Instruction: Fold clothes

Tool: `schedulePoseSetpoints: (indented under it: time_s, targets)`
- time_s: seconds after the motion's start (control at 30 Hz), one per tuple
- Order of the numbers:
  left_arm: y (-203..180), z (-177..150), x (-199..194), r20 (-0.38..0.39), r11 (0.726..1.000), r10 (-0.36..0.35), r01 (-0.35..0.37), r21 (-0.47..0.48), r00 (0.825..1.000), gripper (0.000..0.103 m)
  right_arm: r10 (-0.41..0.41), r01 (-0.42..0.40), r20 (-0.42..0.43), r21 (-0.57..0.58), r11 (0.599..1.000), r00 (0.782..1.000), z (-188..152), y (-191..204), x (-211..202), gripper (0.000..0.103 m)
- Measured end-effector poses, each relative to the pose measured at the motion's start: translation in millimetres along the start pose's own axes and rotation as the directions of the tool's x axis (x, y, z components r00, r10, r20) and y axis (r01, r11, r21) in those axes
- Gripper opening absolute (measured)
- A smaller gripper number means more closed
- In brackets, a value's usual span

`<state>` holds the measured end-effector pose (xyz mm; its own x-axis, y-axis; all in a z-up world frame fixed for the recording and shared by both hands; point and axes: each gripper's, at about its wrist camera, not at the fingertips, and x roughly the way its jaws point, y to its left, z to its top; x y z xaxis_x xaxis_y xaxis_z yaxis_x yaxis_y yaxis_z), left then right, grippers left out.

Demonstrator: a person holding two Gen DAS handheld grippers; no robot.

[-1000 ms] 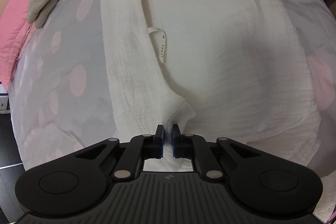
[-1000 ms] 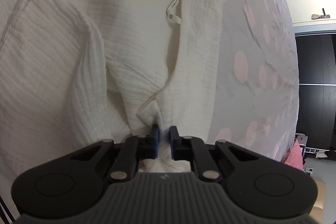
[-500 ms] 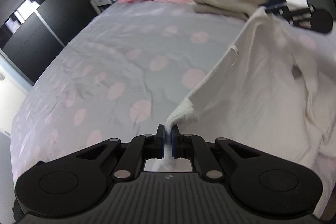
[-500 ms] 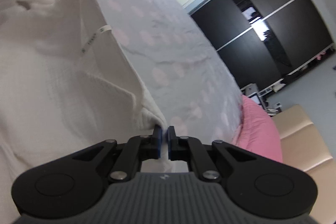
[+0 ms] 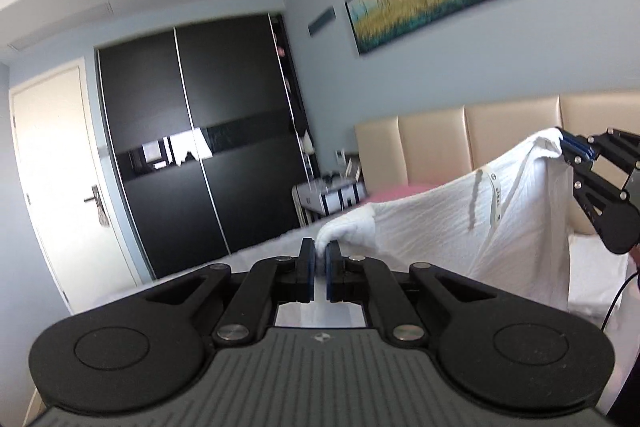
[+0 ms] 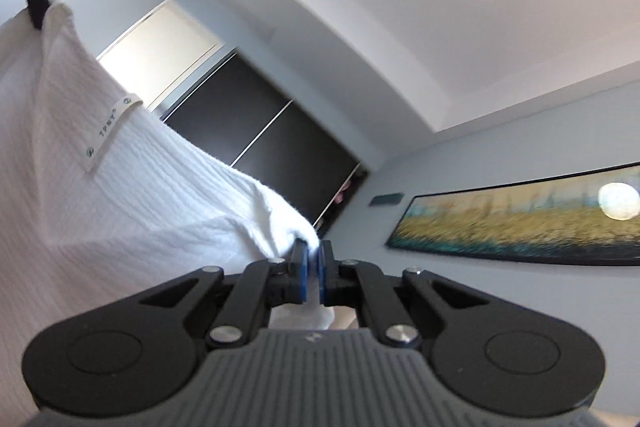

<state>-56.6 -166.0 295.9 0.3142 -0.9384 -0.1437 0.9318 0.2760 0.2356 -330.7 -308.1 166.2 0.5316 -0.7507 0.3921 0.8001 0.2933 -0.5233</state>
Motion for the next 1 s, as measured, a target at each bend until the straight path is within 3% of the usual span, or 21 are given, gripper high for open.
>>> schedulePoseSetpoints:
  time_s: [0.13,0.23,0.43,0.5,0.6,0.8,0.9,1.0]
  targets:
    - [2,43,-72,0.168,1.0,0.028,-0.026,-0.016,0.985,0.003,-0.076,0.071,0.109,0.043,0.997,0.991,47,-40,-32,0.005]
    - [-3,63,-113,0.249,0.999,0.037,-0.038,-0.004,0.968,0.003,-0.134,0.125,0.188,0.059,0.99,0.973,75,-62,-60,0.005]
    - [-20,99,-161,0.361,0.998,0.042,-0.056,0.031,0.932,0.003,-0.204,0.179,0.262,0.116,0.977,0.943,123,-103,-93,0.005]
    - [-25,107,-161,0.36,0.997,0.046,-0.067,0.048,0.932,0.003,-0.218,0.19,0.271,0.125,0.974,0.938,134,-111,-95,0.005]
    - [-30,106,-147,0.313,0.994,0.06,-0.086,0.072,0.948,0.003,-0.21,0.18,0.258,0.134,0.974,0.943,143,-117,-90,0.005]
    - [-16,68,-77,0.136,0.994,0.082,-0.091,0.067,0.987,0.003,-0.092,0.076,0.14,0.115,0.99,0.986,122,-93,-55,0.005]
    - [-10,41,-30,0.037,0.989,0.112,-0.115,0.088,0.993,0.003,-0.015,0.01,0.065,0.087,0.996,0.998,101,-66,-29,0.005]
    - [-4,10,22,-0.074,0.985,0.137,-0.128,0.116,0.988,0.003,0.062,-0.061,-0.014,0.049,0.997,0.998,75,-33,0,0.005]
